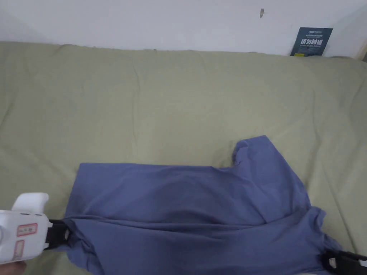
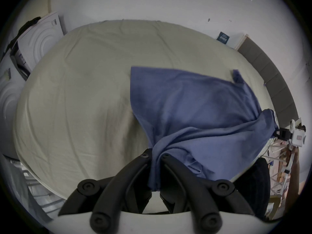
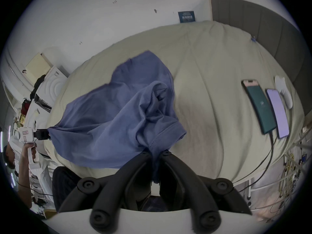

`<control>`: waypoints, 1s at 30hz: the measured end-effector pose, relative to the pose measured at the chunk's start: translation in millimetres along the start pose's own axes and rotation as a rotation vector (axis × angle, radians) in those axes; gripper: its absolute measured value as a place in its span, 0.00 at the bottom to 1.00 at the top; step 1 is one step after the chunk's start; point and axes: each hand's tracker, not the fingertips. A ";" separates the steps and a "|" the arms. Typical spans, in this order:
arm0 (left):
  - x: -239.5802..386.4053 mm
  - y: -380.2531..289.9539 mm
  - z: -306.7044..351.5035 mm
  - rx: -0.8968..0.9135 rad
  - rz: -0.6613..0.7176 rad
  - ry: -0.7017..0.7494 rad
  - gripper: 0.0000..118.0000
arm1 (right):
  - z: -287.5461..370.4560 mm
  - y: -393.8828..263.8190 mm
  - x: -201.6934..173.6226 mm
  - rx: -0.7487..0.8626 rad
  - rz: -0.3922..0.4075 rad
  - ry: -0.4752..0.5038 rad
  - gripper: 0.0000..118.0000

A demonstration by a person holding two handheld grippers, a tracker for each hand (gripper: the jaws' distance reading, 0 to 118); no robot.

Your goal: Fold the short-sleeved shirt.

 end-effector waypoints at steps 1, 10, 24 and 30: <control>-3.5 -5.3 -8.7 0.007 0.004 -0.014 0.04 | -2.7 -4.4 -4.3 0.015 -0.001 -0.014 0.08; 8.1 -61.8 71.7 0.325 -0.022 0.094 0.95 | 46.4 -17.1 -26.6 0.234 0.091 -0.054 0.94; 41.7 -23.9 87.2 0.512 -0.118 0.083 0.00 | 70.9 -3.9 -136.2 0.509 0.263 0.068 0.00; 7.9 89.8 -26.1 0.268 -0.177 0.089 0.00 | 43.5 11.9 -141.0 0.458 0.249 0.101 0.00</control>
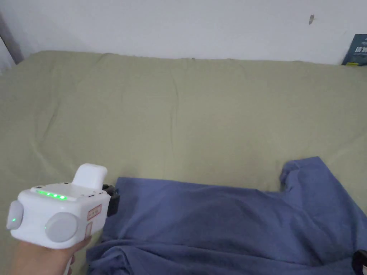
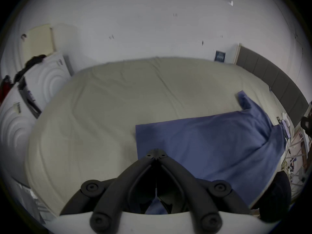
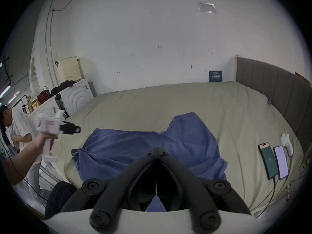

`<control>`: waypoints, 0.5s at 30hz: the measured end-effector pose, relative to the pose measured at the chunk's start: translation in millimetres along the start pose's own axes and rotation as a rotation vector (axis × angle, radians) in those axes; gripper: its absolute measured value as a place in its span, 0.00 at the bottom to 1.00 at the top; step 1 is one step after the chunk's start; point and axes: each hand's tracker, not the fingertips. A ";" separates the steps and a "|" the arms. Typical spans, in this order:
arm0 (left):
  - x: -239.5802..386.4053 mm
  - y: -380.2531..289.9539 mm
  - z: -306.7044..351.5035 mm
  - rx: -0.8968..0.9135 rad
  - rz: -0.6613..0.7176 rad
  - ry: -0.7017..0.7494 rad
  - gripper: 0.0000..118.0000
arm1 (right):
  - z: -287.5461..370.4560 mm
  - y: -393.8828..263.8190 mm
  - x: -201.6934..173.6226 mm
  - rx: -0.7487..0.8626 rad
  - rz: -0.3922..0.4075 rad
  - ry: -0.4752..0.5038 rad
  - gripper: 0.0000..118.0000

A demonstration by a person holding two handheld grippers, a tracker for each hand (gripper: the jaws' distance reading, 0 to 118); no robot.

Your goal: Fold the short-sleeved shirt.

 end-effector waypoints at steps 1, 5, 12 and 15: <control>-4.7 7.8 -18.6 -0.022 -0.003 0.006 0.02 | -5.1 -0.6 1.1 -0.013 0.000 -0.001 0.00; -12.2 33.2 -84.2 -0.122 -0.077 0.076 0.99 | -22.7 -6.3 10.9 -0.064 -0.027 -0.022 0.00; -2.7 36.8 -120.7 -0.204 -0.115 0.058 0.85 | -40.0 -5.5 30.3 -0.095 -0.070 -0.055 0.00; 7.7 32.6 -94.8 -0.110 -0.123 0.008 0.46 | -50.6 3.1 40.6 -0.118 -0.044 -0.074 0.00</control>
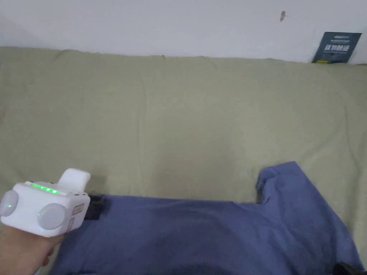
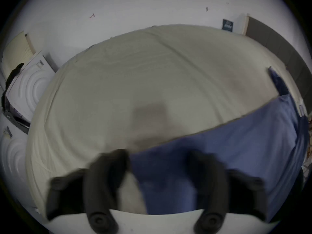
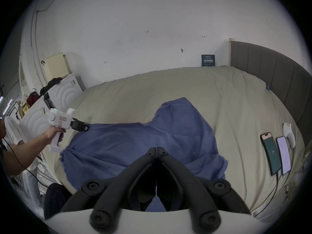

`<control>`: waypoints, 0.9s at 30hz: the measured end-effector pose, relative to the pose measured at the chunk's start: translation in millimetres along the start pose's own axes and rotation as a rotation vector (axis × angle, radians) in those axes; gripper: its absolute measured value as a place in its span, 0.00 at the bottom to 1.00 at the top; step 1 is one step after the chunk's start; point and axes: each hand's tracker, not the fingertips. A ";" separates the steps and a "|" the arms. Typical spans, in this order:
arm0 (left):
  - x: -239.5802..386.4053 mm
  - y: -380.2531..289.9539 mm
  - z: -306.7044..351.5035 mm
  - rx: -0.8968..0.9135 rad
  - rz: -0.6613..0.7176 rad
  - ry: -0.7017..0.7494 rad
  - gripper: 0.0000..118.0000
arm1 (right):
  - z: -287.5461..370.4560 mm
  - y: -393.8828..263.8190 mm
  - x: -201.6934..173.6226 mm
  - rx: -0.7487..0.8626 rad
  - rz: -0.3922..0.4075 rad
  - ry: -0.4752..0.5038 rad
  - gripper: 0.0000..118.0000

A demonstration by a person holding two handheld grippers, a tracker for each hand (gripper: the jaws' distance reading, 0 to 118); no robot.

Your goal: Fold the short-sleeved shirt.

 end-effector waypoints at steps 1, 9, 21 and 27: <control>8.6 -3.0 5.2 0.043 -0.031 0.056 0.22 | -5.9 5.1 4.8 -0.006 0.018 -0.012 0.00; 15.9 -17.0 43.1 0.082 -0.009 0.000 0.01 | -123.3 71.5 77.2 -0.196 0.098 -0.168 0.58; 35.4 -23.3 109.6 0.134 -0.023 -0.029 0.01 | -218.1 82.5 101.2 -0.405 0.150 -0.107 0.00; 27.4 -31.9 125.0 0.156 0.028 -0.025 0.01 | -135.2 81.8 76.6 -0.219 0.190 -0.035 0.00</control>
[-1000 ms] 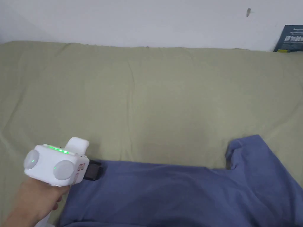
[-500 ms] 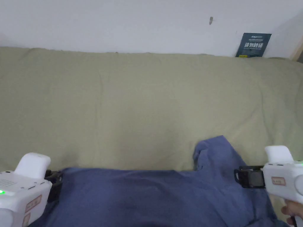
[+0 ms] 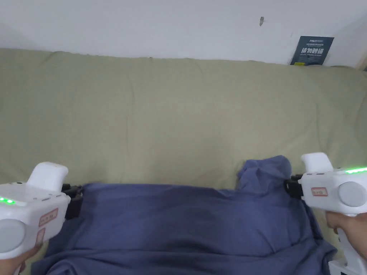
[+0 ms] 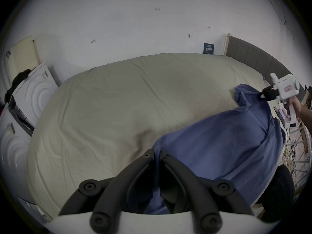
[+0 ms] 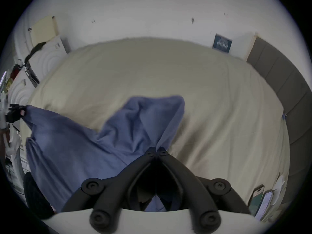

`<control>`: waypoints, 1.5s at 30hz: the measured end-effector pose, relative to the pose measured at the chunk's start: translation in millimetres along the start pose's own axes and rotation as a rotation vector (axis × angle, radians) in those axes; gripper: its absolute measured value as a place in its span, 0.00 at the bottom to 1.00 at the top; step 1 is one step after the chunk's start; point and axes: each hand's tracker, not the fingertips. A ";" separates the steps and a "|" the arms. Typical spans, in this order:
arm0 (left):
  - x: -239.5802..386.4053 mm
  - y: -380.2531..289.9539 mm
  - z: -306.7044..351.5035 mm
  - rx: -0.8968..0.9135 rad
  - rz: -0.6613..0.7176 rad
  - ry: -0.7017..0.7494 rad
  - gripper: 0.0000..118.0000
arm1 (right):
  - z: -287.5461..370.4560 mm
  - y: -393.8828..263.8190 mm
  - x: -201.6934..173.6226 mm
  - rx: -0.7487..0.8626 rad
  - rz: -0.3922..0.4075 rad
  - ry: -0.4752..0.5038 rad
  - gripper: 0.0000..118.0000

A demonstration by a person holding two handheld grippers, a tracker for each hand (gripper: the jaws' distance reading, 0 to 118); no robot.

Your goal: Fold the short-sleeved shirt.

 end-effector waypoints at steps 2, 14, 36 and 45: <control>-6.1 -7.6 22.4 0.010 0.039 -0.002 0.01 | 45.1 0.8 -2.1 0.080 0.015 0.027 0.00; 2.4 -137.0 105.5 -0.125 0.074 -0.007 0.01 | 160.1 -175.5 -36.5 0.010 -0.020 0.035 0.00; -41.2 -181.6 193.0 0.162 0.505 -0.037 0.00 | 270.8 -172.6 -170.8 0.396 -0.195 0.291 0.00; -109.1 -197.7 122.6 0.033 0.702 -0.467 1.00 | 248.8 -155.6 -213.3 0.337 -0.154 0.253 0.00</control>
